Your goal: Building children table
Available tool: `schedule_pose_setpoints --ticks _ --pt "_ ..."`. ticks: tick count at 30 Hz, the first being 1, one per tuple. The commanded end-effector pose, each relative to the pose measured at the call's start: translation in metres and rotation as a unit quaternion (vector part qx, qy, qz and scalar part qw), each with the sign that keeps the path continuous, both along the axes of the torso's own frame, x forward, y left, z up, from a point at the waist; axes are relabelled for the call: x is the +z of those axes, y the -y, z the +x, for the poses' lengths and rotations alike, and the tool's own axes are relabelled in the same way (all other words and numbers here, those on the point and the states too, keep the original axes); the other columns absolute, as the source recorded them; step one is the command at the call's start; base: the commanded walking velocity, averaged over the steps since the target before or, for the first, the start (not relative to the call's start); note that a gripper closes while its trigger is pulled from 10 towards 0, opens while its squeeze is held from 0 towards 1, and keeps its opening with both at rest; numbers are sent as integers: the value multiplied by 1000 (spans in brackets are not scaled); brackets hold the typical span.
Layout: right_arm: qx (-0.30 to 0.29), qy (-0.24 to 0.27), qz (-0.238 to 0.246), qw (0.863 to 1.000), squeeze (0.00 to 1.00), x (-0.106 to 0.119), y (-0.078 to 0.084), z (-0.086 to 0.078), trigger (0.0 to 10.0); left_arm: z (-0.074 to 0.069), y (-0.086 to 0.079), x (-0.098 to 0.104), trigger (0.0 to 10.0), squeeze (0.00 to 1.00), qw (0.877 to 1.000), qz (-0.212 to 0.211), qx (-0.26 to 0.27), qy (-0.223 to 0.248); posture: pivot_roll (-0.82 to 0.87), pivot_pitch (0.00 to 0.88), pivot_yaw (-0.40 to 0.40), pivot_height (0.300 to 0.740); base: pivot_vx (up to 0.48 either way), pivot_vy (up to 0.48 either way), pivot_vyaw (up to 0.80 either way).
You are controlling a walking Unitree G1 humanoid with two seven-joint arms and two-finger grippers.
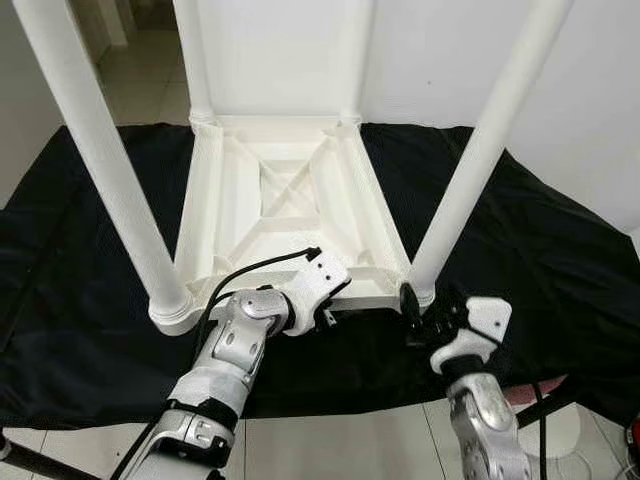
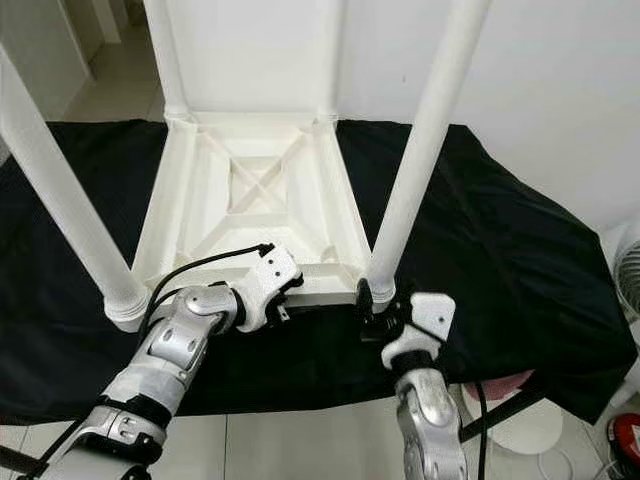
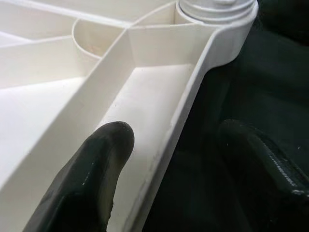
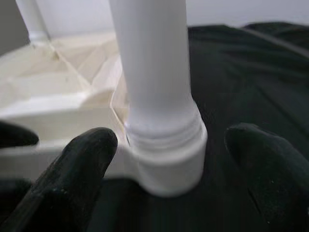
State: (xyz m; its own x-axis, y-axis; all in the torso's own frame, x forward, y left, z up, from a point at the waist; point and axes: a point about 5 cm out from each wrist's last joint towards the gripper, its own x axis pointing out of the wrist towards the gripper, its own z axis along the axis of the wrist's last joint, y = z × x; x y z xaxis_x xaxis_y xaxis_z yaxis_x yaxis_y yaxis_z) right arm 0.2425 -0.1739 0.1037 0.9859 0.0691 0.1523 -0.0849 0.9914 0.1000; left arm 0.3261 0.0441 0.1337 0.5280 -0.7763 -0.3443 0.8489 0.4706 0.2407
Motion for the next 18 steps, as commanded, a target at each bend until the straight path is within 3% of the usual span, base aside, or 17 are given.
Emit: schedule_pose_setpoints --ticks 1,2,3,4,5,18 --pt "-1 9 -7 1000 0 3 3 -2 10000 14 -9 3 10000 0 983 -1 166 76 -13 44 -9 740 0 0 0" --pt "-3 9 -7 1000 0 4 4 -2 10000 14 -9 3 10000 0 983 -5 167 73 -18 45 -5 740 0 0 0" --pt "-4 10 -7 1000 0 4 4 -3 10000 14 -8 3 6314 0 984 -12 164 67 -20 47 -4 740 0 0 0" --pt "-4 10 -7 1000 0 4 4 -3 10000 14 -8 3 6314 0 984 -12 164 67 -20 47 -4 740 0 0 0" --pt "-6 10 -7 1000 0 4 5 -4 10000 14 -9 3 0 0 984 -11 163 71 -23 50 -1 740 0 0 0" --pt "-13 4 -13 1000 0 1 6 -8 10000 16 -16 2 0 0 988 8 139 72 -23 61 9 740 0 0 0"
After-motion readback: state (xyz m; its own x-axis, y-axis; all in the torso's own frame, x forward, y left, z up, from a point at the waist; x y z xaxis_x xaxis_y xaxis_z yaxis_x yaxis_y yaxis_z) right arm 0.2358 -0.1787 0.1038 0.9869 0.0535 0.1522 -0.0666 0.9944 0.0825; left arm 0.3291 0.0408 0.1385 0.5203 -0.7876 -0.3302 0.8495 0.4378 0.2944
